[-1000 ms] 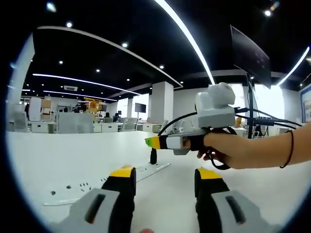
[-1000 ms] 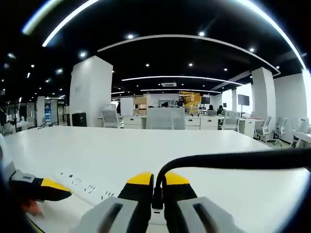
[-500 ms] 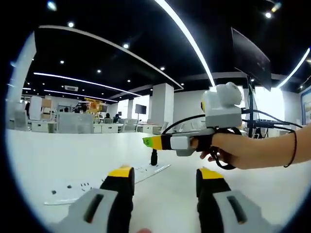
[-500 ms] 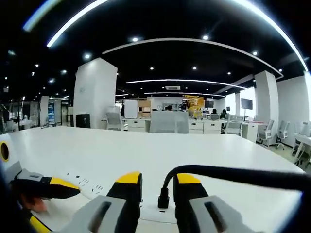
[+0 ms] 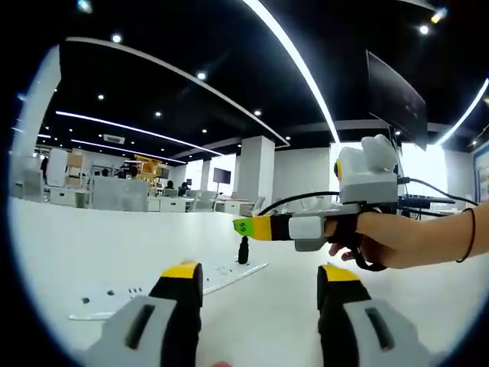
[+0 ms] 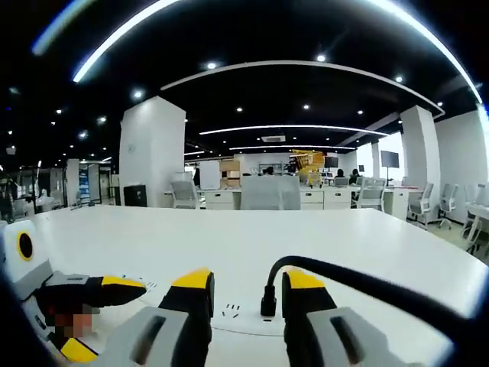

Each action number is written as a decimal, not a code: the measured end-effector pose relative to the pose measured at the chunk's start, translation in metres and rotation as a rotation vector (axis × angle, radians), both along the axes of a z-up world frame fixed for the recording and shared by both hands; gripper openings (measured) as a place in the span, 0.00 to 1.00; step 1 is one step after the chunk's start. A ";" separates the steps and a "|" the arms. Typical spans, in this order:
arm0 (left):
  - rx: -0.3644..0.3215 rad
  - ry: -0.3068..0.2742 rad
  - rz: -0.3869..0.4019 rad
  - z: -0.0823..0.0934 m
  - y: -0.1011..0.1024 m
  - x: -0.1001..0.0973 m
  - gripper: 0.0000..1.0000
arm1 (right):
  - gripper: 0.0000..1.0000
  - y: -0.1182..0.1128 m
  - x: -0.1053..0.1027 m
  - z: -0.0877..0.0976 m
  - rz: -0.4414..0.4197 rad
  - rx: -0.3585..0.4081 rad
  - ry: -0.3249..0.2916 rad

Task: Find the data cable on the table. Grasp the USB connector end of the cable and insert it into the USB port on the table

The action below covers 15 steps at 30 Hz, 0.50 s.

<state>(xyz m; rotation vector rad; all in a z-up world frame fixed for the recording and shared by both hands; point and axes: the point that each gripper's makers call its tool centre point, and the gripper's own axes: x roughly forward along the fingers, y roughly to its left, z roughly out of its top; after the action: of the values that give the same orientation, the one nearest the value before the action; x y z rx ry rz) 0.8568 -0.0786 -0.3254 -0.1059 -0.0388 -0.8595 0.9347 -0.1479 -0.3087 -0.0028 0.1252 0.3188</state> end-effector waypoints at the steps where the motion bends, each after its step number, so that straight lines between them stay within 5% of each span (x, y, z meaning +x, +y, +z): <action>1: -0.021 -0.002 0.005 0.002 0.002 0.000 0.61 | 0.36 0.000 -0.003 0.001 0.000 0.008 0.002; 5: -0.136 0.056 0.059 0.007 0.016 0.008 0.60 | 0.37 -0.005 -0.016 0.010 -0.012 0.026 -0.020; 15: -0.115 0.083 0.107 0.002 0.033 -0.009 0.59 | 0.38 -0.007 -0.041 0.012 -0.024 0.106 -0.010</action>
<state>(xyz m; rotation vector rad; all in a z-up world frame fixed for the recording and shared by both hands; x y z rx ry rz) 0.8477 -0.0452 -0.3231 -0.2450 -0.0156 -0.7453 0.8935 -0.1549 -0.2967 0.1022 0.0978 0.3015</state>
